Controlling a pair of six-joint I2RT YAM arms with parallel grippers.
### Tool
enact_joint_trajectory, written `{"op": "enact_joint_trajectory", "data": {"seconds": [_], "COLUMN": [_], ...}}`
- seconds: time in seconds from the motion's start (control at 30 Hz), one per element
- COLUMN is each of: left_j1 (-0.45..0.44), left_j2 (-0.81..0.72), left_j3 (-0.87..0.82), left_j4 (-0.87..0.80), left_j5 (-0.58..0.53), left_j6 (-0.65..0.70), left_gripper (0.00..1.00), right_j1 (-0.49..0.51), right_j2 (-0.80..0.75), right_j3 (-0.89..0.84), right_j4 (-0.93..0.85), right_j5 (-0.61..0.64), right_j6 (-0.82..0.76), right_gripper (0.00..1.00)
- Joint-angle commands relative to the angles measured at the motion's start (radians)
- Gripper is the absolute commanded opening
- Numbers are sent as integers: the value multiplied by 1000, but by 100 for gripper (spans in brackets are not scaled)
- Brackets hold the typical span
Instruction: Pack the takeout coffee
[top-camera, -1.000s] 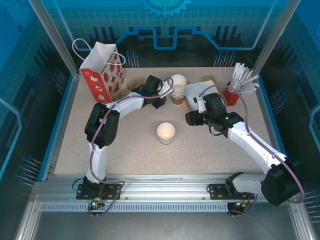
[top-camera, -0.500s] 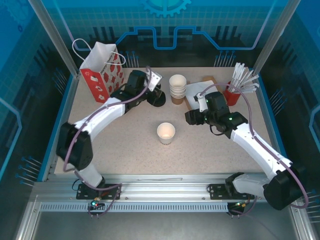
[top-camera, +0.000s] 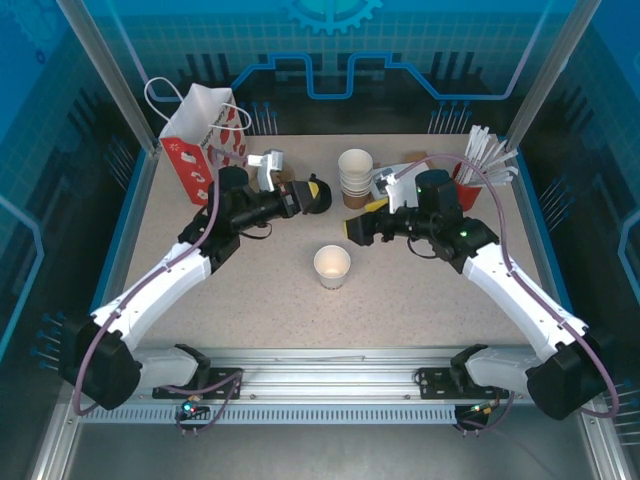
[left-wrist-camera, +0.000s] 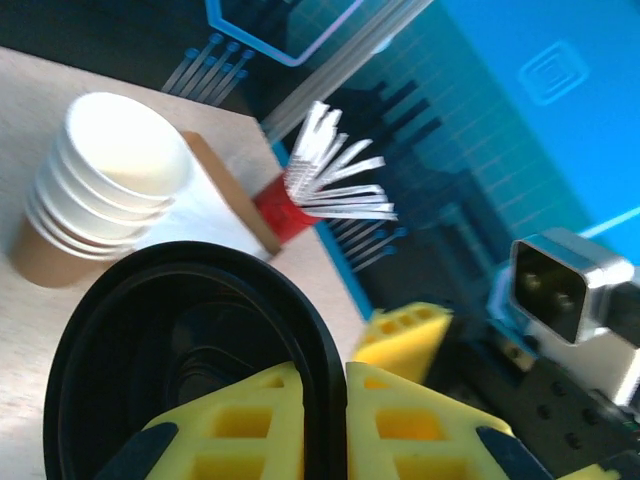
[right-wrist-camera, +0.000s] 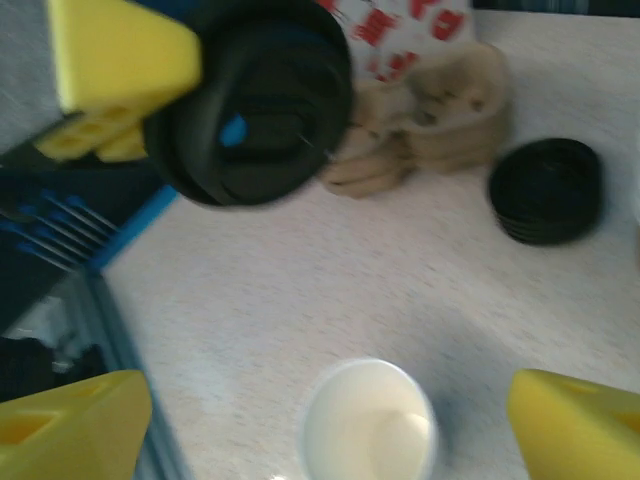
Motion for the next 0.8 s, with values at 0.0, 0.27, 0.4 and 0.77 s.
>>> {"op": "enact_joint_trajectory", "data": {"seconds": [0.0,0.27,0.4,0.77], "left_j1": [3,-28,-39,-48], "left_j2": [-51,-84,-87,-88], "left_j3": [-51,-128,-148,-163], "left_j4": [135,255,310,358], "left_j5": [95,87,90,100], "left_j6": [-271,-432,-489,-559], "left_gripper": [10,9,9,9], "right_j1": [-10,23,34,34], "right_j2": [18,69,94,133], "right_j3": [-55,-115,-120,-108], "right_j4": [238,545,594,630], "right_j5": [-176,-216,-207,-216], "right_j6": [95,298,336,368], "right_gripper": [100,100,100,100]}}
